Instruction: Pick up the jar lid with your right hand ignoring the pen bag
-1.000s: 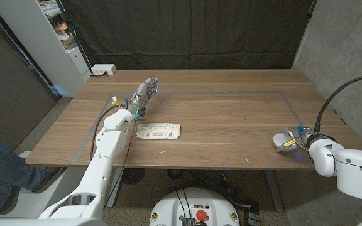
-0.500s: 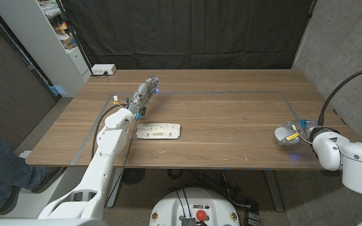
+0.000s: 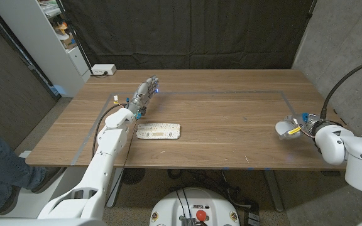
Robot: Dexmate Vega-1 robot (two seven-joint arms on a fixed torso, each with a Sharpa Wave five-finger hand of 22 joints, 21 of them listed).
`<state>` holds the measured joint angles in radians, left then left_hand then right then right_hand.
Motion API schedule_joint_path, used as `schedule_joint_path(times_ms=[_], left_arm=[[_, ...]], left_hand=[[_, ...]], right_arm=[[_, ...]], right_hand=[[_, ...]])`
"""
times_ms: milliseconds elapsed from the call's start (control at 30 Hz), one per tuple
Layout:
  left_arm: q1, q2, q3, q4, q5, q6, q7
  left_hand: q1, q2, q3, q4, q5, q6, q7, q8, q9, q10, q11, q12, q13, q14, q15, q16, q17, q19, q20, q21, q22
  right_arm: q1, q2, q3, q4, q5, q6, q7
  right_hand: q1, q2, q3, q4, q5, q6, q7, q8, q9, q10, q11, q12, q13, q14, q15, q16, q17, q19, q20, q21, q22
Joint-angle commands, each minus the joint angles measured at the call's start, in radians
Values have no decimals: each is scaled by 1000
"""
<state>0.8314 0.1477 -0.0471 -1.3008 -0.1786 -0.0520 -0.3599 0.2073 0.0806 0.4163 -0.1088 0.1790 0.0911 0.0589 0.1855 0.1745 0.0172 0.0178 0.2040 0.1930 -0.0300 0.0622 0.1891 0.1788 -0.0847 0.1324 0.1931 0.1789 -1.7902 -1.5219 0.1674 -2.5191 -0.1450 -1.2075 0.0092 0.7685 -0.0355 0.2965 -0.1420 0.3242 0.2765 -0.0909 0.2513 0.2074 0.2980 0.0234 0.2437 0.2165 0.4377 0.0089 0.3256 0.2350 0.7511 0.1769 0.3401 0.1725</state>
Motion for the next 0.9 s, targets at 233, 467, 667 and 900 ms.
schedule_joint_path(times_ms=[233,467,667,900], left_arm=[[-6,5,0,-7,-1,3,-10],[-8,7,-3,-6,-2,2,-8],[-10,6,-2,-2,-2,-1,-12],[-10,8,0,-4,0,1,-10]], left_hand=[[3,10,5,2,2,8,5,1,4,3,-5,6,2,7,1,1,4,-1,10,9,5],[4,11,6,2,3,8,4,1,4,2,-5,6,2,7,2,0,4,-1,9,9,5],[5,11,6,1,2,8,4,2,4,2,-5,6,2,7,2,0,4,-1,9,9,5],[6,12,7,1,2,7,4,1,4,2,-5,5,2,6,2,0,4,-1,10,9,4]], right_arm=[[-83,88,130,-24,-236,42,197],[-80,125,142,-41,-300,54,252],[-83,160,161,-54,-348,62,299],[-89,183,175,-64,-414,65,344]], right_hand=[[6,10,-7,2,-8,0,-4,-1,4,6,-1,0,1,6,-2,5,3,12,2,-2,2],[8,12,-9,3,-12,0,-5,-3,4,8,-1,-1,2,8,-2,7,3,13,2,-5,2],[10,13,-10,3,-14,-1,-5,-4,4,9,0,-1,2,8,-3,7,4,14,1,-6,2],[10,12,-13,3,-17,-2,-4,-5,4,9,-2,-2,2,8,-1,8,4,18,1,-7,2]])
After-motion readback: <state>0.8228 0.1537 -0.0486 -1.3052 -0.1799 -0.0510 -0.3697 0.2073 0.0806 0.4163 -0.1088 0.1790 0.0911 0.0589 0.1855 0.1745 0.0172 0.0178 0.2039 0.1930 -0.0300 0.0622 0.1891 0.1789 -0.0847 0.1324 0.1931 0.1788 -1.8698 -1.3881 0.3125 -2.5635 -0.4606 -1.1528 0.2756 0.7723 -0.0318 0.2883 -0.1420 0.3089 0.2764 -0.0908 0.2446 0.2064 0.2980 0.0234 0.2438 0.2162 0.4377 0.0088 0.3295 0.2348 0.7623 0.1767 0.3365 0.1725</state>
